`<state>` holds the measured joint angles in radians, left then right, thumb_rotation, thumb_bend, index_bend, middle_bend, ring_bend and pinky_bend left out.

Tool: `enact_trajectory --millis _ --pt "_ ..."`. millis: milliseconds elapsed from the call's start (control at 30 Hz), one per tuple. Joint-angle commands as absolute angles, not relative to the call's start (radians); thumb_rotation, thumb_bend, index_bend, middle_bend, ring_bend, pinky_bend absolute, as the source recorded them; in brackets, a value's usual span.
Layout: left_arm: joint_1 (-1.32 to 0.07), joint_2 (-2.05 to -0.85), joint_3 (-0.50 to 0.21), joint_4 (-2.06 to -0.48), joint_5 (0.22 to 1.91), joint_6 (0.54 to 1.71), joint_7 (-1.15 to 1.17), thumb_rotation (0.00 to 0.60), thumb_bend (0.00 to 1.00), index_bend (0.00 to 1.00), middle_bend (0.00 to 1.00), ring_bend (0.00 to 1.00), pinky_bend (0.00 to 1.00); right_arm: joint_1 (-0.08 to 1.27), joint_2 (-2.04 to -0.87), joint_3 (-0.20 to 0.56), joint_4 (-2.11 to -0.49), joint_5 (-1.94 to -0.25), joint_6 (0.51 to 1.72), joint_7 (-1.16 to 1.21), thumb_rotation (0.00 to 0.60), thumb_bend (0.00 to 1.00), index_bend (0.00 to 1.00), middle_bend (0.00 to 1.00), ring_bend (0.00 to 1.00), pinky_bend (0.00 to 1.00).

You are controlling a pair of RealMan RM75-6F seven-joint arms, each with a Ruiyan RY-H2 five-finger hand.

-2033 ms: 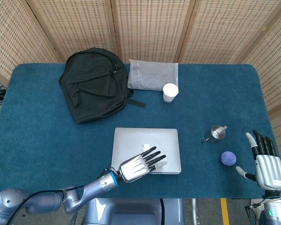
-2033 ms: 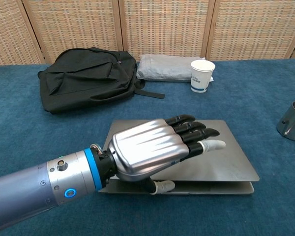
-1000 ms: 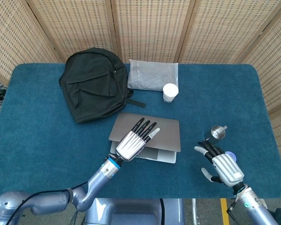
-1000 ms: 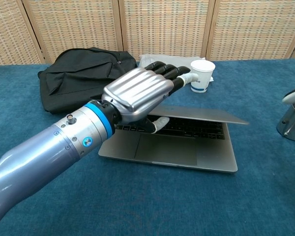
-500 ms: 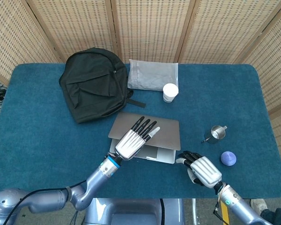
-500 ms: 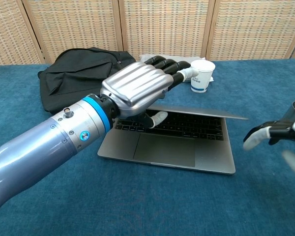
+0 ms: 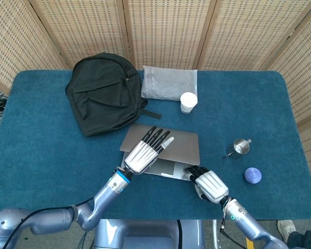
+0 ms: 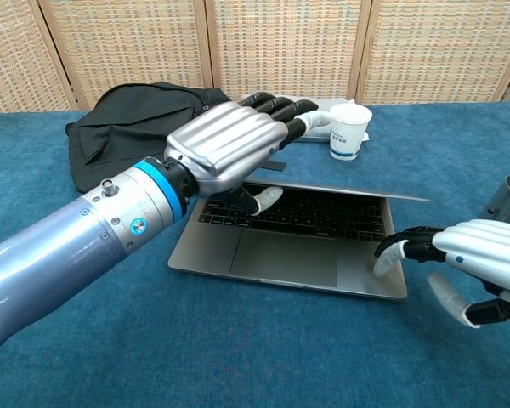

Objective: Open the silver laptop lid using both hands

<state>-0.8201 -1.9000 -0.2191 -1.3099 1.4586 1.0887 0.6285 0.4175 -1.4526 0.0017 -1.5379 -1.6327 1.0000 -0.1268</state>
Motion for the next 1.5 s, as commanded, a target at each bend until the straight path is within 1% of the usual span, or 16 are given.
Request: enact_trajectory --millis 33,100,300,533,733,900,1267,1500 --pt "-0.822 -1.896 -0.22 -1.312 1.458 1.093 0.622 0.6 0.47 0.0 0.0 0.0 0.0 0.421 -1.489 0.016 -1.536 -1.571 0.972 -0.228 0.6 0.93 0.25 0.15 0.12 0.25" --pt "-0.823 -1.895 -0.221 -1.314 1.457 1.096 0.616 0.6 0.47 0.0 0.0 0.0 0.0 0.42 -1.505 0.019 -1.537 -1.538 0.963 -0.297 0.6 0.95 0.25 0.14 0.12 0.25" --pt "-0.827 -1.891 -0.219 -1.312 1.457 1.101 0.612 0.6 0.47 0.0 0.0 0.0 0.0 0.415 -1.541 0.027 -1.557 -1.45 0.958 -0.447 0.6 0.95 0.25 0.14 0.12 0.25" --pt "-0.836 -1.886 -0.222 -1.31 1.452 1.099 0.613 0.6 0.47 0.0 0.0 0.0 0.0 0.418 -1.539 0.013 -1.587 -1.425 0.96 -0.519 0.6 0.95 0.25 0.14 0.12 0.25" --pt "-0.858 -1.847 -0.253 -1.326 1.451 1.1 0.644 0.6 0.47 0.0 0.0 0.0 0.0 0.428 -1.526 0.002 -1.626 -1.416 0.959 -0.524 0.6 0.95 0.25 0.14 0.12 0.25" --pt "-0.873 -1.821 -0.281 -1.331 1.418 1.082 0.659 0.6 0.47 0.0 0.0 0.0 0.0 0.437 -1.524 -0.001 -1.636 -1.414 0.959 -0.526 0.6 0.96 0.25 0.14 0.12 0.25" --pt "-0.909 -1.757 -0.332 -1.292 1.364 1.063 0.66 0.6 0.47 0.0 0.0 0.0 0.0 0.459 -1.524 -0.009 -1.639 -1.405 0.953 -0.514 0.6 0.95 0.25 0.14 0.12 0.25" --pt "-0.926 -1.719 -0.338 -1.26 1.337 1.048 0.671 0.6 0.46 0.0 0.0 0.0 0.0 0.469 -1.533 -0.01 -1.623 -1.402 0.954 -0.497 0.6 0.95 0.25 0.14 0.12 0.25"
